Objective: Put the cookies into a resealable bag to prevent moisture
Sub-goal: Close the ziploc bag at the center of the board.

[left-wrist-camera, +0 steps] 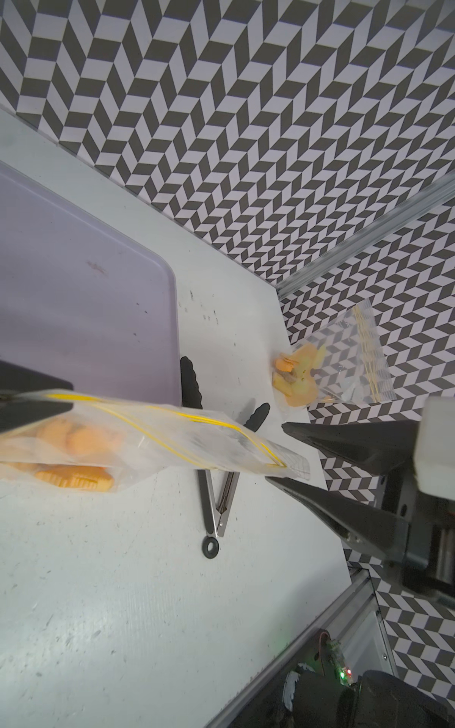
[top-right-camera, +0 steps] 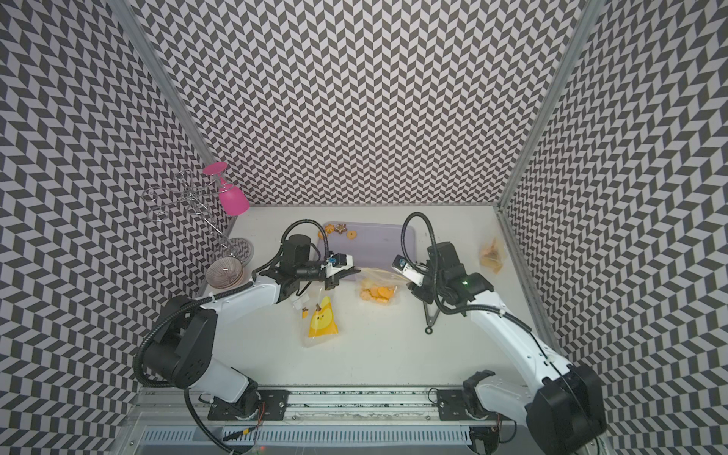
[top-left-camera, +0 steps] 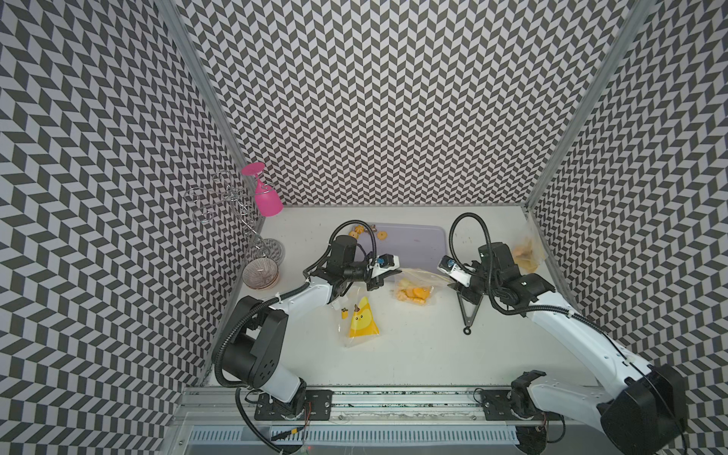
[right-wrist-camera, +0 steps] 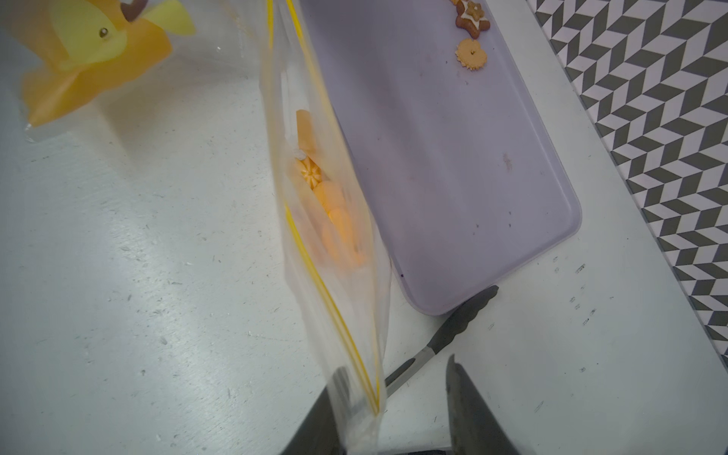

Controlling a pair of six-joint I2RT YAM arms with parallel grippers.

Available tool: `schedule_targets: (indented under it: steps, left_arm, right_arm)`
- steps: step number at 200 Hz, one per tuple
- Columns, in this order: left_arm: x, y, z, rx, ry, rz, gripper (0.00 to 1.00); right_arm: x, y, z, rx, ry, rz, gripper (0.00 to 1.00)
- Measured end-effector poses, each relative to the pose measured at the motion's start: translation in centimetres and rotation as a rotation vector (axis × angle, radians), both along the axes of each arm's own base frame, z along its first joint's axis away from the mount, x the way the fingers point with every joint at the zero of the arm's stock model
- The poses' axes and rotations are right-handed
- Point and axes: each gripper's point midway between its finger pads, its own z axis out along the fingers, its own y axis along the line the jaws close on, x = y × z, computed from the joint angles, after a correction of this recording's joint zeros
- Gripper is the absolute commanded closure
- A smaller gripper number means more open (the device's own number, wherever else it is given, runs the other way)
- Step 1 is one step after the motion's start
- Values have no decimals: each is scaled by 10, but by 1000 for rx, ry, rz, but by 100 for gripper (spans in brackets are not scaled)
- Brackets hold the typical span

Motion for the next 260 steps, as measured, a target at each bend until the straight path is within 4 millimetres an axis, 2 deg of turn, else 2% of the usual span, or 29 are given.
schedule_targets:
  steps: [19, 50, 99, 130, 135, 143, 148, 170, 215, 260]
  left_arm:
    - [0, 0, 2, -2, -5, 0, 100]
    - [-1, 0, 2, -2, -6, 1, 100]
    - [9, 10, 0, -11, 13, 58, 100]
    - [5, 11, 3, -31, 26, 38, 100]
    - [4, 11, 3, -33, 27, 31, 100]
    - [3, 10, 4, -36, 28, 23, 100]
    - [2, 10, 4, -37, 27, 19, 100]
    - [3, 13, 3, -36, 25, 19, 100]
    - [3, 14, 3, -36, 30, 15, 100]
    - [2, 14, 3, -36, 33, 10, 100]
  right_arm:
    - [3, 2, -6, -20, 24, 13, 70]
    - [6, 3, -12, -33, 42, 17, 100]
    - [8, -1, -1, -22, -3, -14, 100]
    - [5, 0, 6, 7, -38, -14, 100]
    - [4, 0, 6, 10, -39, -13, 94]
    - [3, 0, 6, 14, -38, -10, 79]
    - [3, 0, 6, 16, -38, -11, 73]
    - [4, -1, 6, 17, -38, -9, 68]
    - [9, 4, -1, 5, -10, 21, 66]
    - [15, 11, 0, 10, 2, 51, 71]
